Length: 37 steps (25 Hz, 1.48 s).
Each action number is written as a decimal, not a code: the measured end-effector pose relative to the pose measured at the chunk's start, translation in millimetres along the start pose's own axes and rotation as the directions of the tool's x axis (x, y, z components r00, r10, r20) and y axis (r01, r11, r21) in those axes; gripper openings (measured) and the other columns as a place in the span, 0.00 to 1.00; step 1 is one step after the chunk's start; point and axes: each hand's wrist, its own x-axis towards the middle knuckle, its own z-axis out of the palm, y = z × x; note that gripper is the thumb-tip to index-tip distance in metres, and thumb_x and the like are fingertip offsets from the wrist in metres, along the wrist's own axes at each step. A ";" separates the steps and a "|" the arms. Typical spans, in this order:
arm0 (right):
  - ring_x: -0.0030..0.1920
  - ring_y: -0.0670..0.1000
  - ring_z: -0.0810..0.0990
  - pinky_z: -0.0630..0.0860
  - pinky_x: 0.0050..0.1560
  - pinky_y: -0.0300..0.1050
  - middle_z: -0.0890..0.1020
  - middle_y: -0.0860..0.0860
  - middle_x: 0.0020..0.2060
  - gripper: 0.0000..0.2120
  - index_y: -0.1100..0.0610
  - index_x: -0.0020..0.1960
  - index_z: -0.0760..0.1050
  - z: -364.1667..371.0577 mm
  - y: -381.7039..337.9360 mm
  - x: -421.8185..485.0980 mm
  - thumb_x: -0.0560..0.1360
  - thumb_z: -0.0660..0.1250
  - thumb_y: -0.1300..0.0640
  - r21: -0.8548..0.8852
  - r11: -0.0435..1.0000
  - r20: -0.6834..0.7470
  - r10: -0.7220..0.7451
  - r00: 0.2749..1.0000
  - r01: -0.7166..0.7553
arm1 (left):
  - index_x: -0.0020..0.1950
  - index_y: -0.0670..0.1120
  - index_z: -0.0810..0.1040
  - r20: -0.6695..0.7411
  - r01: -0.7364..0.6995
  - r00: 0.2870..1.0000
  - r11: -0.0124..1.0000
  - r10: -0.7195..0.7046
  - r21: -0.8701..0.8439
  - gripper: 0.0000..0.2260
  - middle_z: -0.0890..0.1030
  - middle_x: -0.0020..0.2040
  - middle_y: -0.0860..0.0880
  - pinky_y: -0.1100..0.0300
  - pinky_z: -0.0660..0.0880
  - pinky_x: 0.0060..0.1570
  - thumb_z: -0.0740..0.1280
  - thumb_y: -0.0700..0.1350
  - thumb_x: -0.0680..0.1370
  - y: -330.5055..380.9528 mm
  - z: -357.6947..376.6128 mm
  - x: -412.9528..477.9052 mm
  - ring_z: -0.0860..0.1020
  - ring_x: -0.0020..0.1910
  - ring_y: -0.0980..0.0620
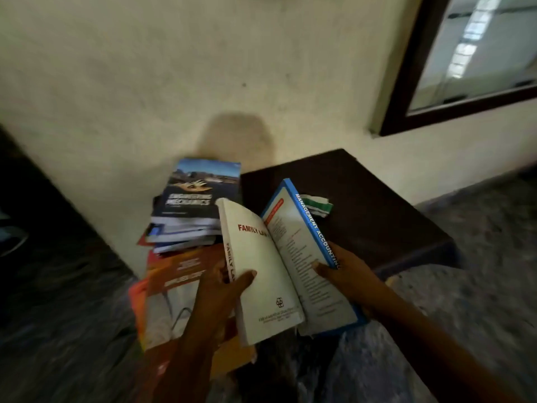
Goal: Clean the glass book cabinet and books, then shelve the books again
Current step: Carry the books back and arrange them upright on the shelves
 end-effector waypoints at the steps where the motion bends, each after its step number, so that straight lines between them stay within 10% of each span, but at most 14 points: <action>1: 0.48 0.47 0.78 0.77 0.43 0.36 0.78 0.52 0.58 0.20 0.51 0.68 0.65 -17.3 13.1 -3.7 0.78 0.62 0.58 -0.022 1.000 -0.060 -0.016 0.998 0.014 | 0.56 0.44 0.75 0.012 -0.002 1.000 0.999 0.001 0.038 0.11 0.80 0.51 0.45 0.57 0.75 0.39 0.67 0.35 0.75 -0.2 22.7 2.3 0.79 0.43 0.51; 5: 0.46 0.42 0.74 0.70 0.33 0.26 0.77 0.50 0.58 0.20 0.50 0.69 0.64 -93.7 70.2 -24.1 0.78 0.62 0.56 -0.095 0.995 -0.247 -0.018 0.969 -0.006 | 0.52 0.48 0.77 0.033 -0.090 0.996 0.988 0.087 0.123 0.08 0.81 0.47 0.48 0.59 0.75 0.37 0.67 0.38 0.75 -2.6 121.4 4.0 0.80 0.42 0.52; 8: 0.47 0.46 0.78 0.76 0.45 0.38 0.79 0.51 0.57 0.19 0.52 0.68 0.66 -172.8 128.2 -49.1 0.77 0.63 0.56 -0.102 0.993 -0.376 0.011 0.926 -0.053 | 0.47 0.54 0.76 0.015 -0.106 0.994 0.975 0.105 0.193 0.06 0.82 0.46 0.48 0.52 0.78 0.43 0.68 0.42 0.75 -8.8 207.9 -1.4 0.81 0.44 0.49; 18: 0.53 0.53 0.80 0.77 0.52 0.46 0.79 0.55 0.58 0.20 0.54 0.69 0.65 -387.0 347.3 -137.9 0.78 0.61 0.56 0.205 0.861 -0.537 0.497 0.681 -0.466 | 0.43 0.49 0.78 0.355 -0.154 0.935 0.915 0.013 0.374 0.04 0.82 0.45 0.41 0.47 0.78 0.45 0.70 0.40 0.74 -26.8 501.6 19.1 0.81 0.41 0.42; 26: 0.50 0.50 0.80 0.77 0.43 0.40 0.79 0.54 0.56 0.15 0.55 0.65 0.68 -587.2 428.3 -57.2 0.78 0.61 0.57 0.341 0.827 -0.675 0.546 0.496 -0.446 | 0.49 0.48 0.77 0.558 -0.351 0.826 0.849 0.082 0.396 0.04 0.81 0.49 0.44 0.56 0.73 0.40 0.67 0.46 0.76 -3.1 750.0 114.4 0.79 0.40 0.47; 37: 0.43 0.45 0.77 0.70 0.31 0.32 0.79 0.52 0.54 0.15 0.54 0.64 0.66 -918.5 445.2 110.7 0.79 0.60 0.57 0.230 0.933 -0.765 0.349 0.542 -0.275 | 0.51 0.45 0.78 0.396 -0.490 0.840 0.833 0.372 0.257 0.05 0.81 0.49 0.42 0.49 0.77 0.45 0.66 0.45 0.77 95.7 1042.1 267.4 0.79 0.45 0.41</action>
